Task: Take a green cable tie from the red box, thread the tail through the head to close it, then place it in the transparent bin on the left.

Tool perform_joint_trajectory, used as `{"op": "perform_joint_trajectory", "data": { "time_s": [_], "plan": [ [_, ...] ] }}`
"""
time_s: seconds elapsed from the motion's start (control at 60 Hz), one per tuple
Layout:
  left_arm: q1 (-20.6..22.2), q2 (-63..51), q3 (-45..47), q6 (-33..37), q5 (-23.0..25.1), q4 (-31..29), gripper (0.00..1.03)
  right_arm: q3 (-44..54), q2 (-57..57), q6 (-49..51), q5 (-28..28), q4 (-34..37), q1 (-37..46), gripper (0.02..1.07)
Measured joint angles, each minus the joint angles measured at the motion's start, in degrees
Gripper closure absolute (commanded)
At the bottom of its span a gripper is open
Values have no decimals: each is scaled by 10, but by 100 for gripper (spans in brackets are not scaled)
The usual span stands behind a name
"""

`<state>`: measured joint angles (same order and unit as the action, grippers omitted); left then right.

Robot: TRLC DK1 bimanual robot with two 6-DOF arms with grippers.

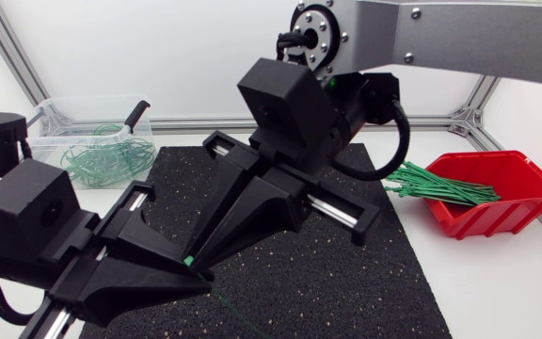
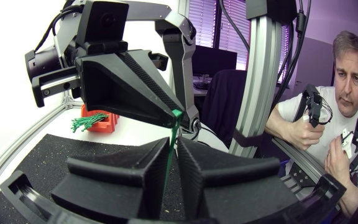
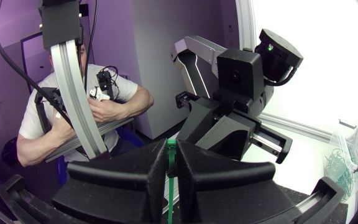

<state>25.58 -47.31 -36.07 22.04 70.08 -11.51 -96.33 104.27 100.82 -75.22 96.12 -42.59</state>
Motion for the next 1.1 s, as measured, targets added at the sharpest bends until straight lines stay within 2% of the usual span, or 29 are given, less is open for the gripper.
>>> {"op": "perform_joint_trajectory", "data": {
  "time_s": [0.067,0.35,0.433,0.467,0.55,0.633,0.817,0.983,1.1],
  "plan": [
    [0,0,0,0,0,0,99,3,0,2,0,0,1,101],
    [-18,0,0,-18,0,18,100,7,0,4,-9,0,13,101],
    [-33,-2,0,-24,2,25,100,5,2,4,-13,-3,25,71],
    [-37,-5,0,-26,2,25,100,1,4,4,-12,-3,31,64],
    [-51,-13,0,-26,-2,25,100,-14,13,1,-1,0,52,63],
    [-65,-30,0,-25,-18,25,100,-43,28,-11,9,1,80,56],
    [-73,-52,0,-21,-71,24,100,-100,66,-80,49,-2,126,56],
    [-73,-53,0,-16,-105,24,100,-99,77,-177,107,-97,142,56],
    [-73,-64,0,-12,-125,28,100,-78,76,-253,162,-208,151,56]
  ]
}}
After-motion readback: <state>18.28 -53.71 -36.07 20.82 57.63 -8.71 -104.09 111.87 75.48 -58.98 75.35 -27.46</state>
